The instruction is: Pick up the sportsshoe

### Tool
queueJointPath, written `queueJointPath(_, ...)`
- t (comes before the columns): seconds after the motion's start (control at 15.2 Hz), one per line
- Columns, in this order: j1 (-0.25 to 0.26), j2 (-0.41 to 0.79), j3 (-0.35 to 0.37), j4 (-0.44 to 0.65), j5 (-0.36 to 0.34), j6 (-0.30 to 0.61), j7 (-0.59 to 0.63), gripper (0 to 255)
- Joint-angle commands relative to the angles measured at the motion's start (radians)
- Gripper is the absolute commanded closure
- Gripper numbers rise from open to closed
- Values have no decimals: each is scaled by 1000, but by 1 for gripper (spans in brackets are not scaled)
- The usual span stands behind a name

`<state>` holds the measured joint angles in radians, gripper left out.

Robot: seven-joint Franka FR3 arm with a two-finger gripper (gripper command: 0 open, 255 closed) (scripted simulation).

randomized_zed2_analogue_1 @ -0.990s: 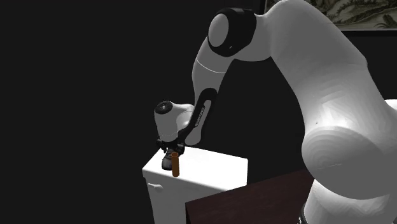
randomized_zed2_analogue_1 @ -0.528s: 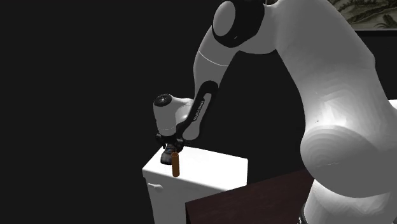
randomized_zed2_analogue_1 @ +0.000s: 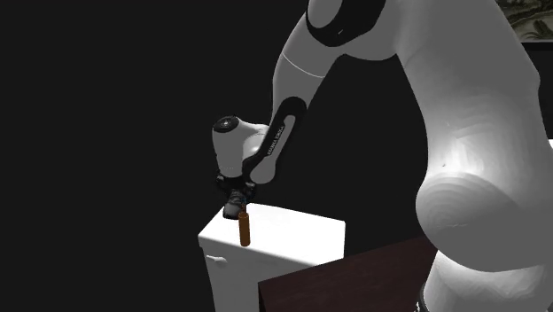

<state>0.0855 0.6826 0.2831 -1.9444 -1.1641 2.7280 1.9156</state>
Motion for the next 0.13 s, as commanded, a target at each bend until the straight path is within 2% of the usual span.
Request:
queueJointPath(0.0,-7,-14,9,-6,14,-6,-14,255)
queueJointPath(0.07,-7,-14,9,-6,14,-6,-14,255)
